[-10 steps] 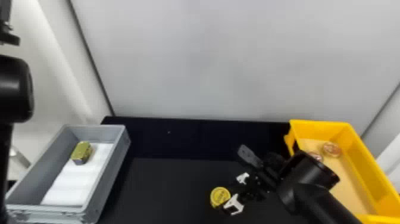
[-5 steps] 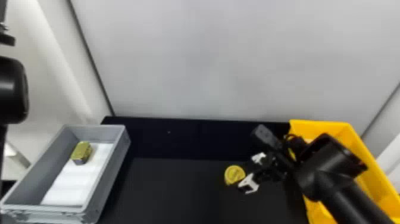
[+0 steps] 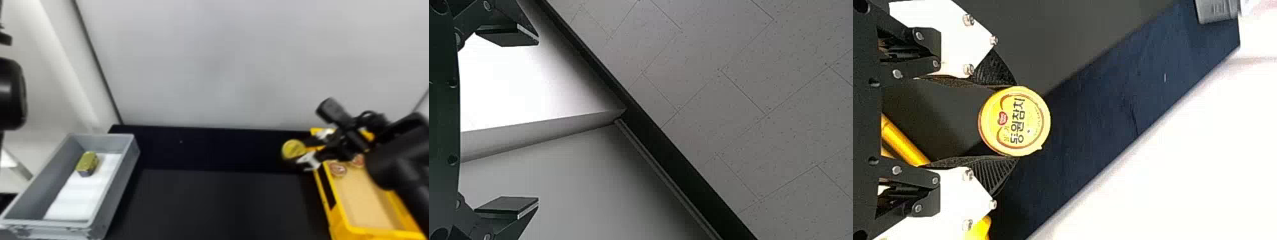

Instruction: Pick up the round yellow can and place it in the yellow rectangular box

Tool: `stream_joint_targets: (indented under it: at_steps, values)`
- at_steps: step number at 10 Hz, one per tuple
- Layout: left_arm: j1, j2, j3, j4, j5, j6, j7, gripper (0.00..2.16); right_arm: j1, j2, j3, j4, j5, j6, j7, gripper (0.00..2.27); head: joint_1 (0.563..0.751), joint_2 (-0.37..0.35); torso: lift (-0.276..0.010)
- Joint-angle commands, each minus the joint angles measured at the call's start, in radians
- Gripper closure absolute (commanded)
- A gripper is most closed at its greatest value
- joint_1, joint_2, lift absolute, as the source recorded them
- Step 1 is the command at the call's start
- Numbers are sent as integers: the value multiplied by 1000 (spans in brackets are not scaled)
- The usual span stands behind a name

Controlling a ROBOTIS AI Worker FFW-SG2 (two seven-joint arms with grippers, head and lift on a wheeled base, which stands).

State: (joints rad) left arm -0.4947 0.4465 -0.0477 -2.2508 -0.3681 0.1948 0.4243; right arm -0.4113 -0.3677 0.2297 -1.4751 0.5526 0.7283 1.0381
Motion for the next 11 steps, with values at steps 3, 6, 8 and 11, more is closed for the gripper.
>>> stream_joint_targets:
  at_steps: [3, 6, 8, 11]
  values:
    - [-7, 9, -1, -9, 0, 19, -4, 142, 48, -68, -207, -97, 86, 42, 13, 624, 663, 54, -10]
    - [-15, 14, -1, -15, 0, 28, -8, 142, 106, -63, -336, -105, 126, 51, 13, 624, 663, 54, -10]
    - [-18, 14, 0, -16, 0, 29, -10, 142, 144, -42, -424, -100, 147, 56, 12, 622, 663, 54, -10]
    - [-16, 23, 0, -24, 0, 37, -14, 142, 171, 10, -527, -47, 164, 50, -27, 624, 663, 54, -10]
